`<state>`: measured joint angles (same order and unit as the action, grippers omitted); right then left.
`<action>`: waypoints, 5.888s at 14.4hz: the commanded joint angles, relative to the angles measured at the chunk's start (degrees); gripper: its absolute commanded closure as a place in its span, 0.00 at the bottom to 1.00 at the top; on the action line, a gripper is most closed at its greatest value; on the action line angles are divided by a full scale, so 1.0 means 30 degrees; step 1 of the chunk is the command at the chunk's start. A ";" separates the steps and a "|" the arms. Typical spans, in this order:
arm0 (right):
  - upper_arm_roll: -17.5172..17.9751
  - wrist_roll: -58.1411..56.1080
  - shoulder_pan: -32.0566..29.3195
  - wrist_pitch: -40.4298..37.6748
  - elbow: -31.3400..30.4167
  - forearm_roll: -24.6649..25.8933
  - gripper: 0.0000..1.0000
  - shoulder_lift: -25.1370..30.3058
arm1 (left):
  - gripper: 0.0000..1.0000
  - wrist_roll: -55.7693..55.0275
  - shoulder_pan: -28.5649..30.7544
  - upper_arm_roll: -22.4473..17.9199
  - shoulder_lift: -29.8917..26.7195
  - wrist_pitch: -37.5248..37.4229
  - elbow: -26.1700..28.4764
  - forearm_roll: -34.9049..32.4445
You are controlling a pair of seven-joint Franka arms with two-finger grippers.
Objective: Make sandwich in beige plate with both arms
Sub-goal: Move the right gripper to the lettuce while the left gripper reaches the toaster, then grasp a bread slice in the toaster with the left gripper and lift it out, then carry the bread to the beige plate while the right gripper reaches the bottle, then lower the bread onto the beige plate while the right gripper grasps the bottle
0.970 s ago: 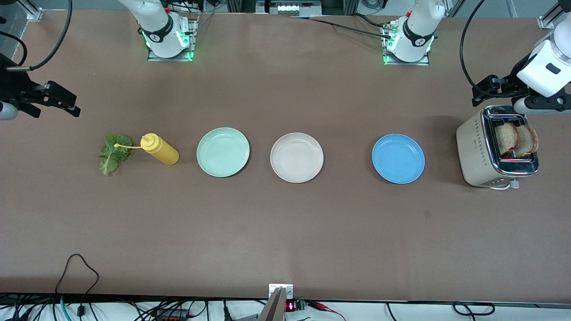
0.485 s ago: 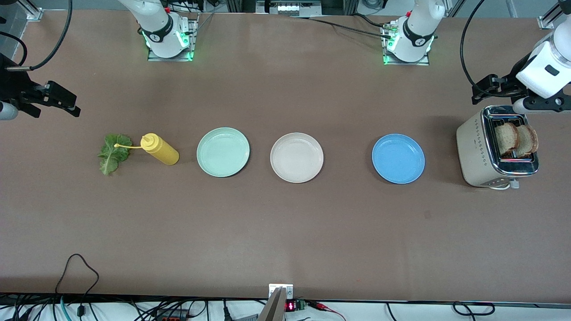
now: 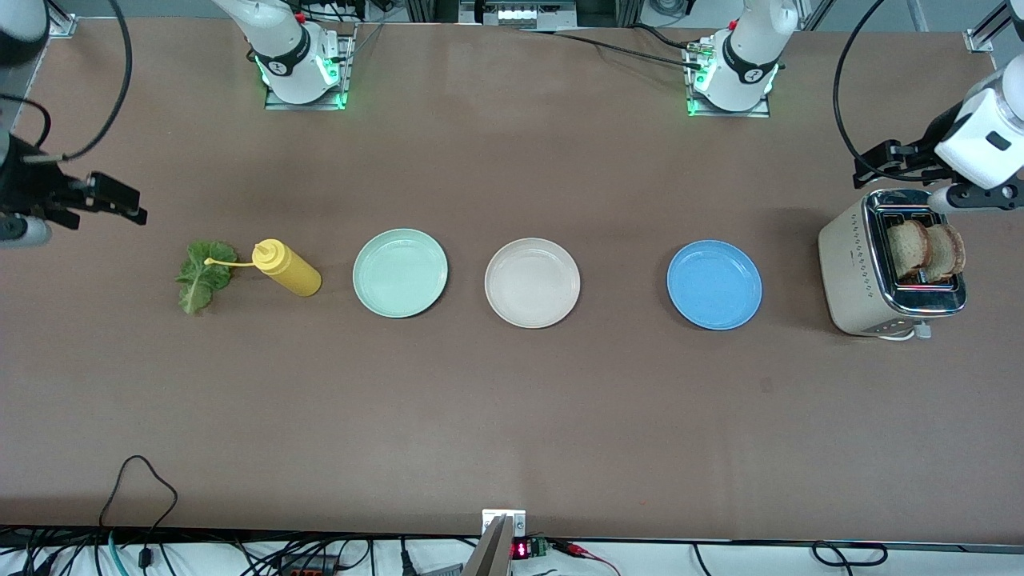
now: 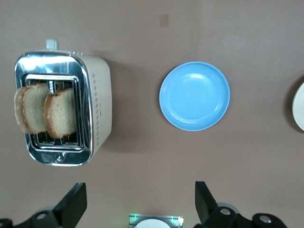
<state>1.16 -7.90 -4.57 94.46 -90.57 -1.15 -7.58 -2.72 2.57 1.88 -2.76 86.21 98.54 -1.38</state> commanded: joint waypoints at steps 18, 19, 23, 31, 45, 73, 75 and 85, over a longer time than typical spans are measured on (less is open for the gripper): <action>0.0082 -0.0853 -0.1935 1.1253 -0.6051 0.3341 0.00 -0.4737 | 0.00 0.7381 0.5560 0.0166 0.3030 0.8288 0.4443 -0.2352; 0.0082 -0.0853 -0.1935 1.1691 -0.6139 0.3341 0.00 -0.4913 | 0.00 0.7381 0.5560 0.0166 0.3058 0.8555 0.4651 -0.2352; 0.0082 -0.0853 -0.2022 1.1871 -0.6315 0.3371 0.00 -0.5003 | 0.38 0.7381 0.5589 0.0254 0.3029 0.8646 0.4975 -0.2294; 0.0141 -0.2370 -0.2169 1.1345 -0.6577 0.3225 0.00 -0.4040 | 0.40 0.7410 0.5969 0.0253 0.3117 0.9495 0.5706 -0.2323; 0.0346 -0.3135 -0.1993 1.0172 -0.7516 0.2932 0.00 -0.1460 | 0.97 0.7410 0.6234 0.0400 0.2561 0.7690 0.5098 -0.2381; 0.0083 -2.8236 -0.5479 0.4961 -0.7604 -1.4139 0.00 -0.1836 | 1.00 0.1695 -0.0150 0.6758 0.9648 1.1628 0.1837 1.8030; 0.0082 -3.0899 -0.5626 0.4637 -0.7604 -1.5811 0.00 -0.2859 | 1.00 0.2047 -0.0736 0.6758 0.9883 1.2160 0.2161 1.8594; 0.0112 -4.1539 -0.7062 0.1884 -0.8747 -2.1088 0.00 -0.7019 | 1.00 0.9597 -0.2142 0.6875 1.2549 1.4092 0.2952 2.4504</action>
<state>0.89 -127.00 -24.74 102.17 -116.55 -61.26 -26.00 20.13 -2.24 22.42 34.13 126.37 106.70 67.04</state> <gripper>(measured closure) 0.000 0.925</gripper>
